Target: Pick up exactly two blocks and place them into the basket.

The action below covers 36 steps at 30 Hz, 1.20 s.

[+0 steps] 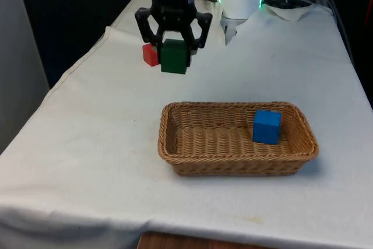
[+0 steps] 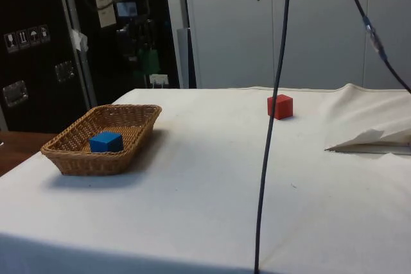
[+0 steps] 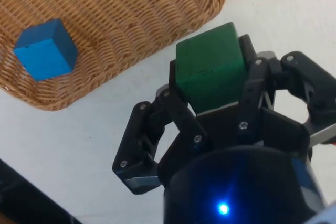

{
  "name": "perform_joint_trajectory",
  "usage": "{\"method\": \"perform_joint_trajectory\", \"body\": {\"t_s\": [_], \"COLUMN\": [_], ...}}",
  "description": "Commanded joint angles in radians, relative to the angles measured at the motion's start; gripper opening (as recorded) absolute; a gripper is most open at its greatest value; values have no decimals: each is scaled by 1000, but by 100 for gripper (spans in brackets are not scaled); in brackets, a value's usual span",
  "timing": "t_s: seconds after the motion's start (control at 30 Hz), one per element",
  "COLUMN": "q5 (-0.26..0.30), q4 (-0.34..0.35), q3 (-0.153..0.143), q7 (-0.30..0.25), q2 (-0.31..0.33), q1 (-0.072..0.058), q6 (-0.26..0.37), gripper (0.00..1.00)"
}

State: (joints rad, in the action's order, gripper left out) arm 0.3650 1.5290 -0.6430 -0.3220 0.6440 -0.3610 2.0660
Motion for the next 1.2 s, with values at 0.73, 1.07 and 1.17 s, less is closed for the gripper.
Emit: {"method": "perform_joint_trajectory", "body": {"t_s": [0.73, 1.07, 1.17], "q5": [-4, 68, 91], "q4": [-146, -199, -213], "q3": [67, 73, 73], "q7": [136, 155, 159], "q2": [172, 249, 271], "q1": [-4, 5, 7], "q6": [5, 8, 10], "gripper": [3, 3, 3]}}
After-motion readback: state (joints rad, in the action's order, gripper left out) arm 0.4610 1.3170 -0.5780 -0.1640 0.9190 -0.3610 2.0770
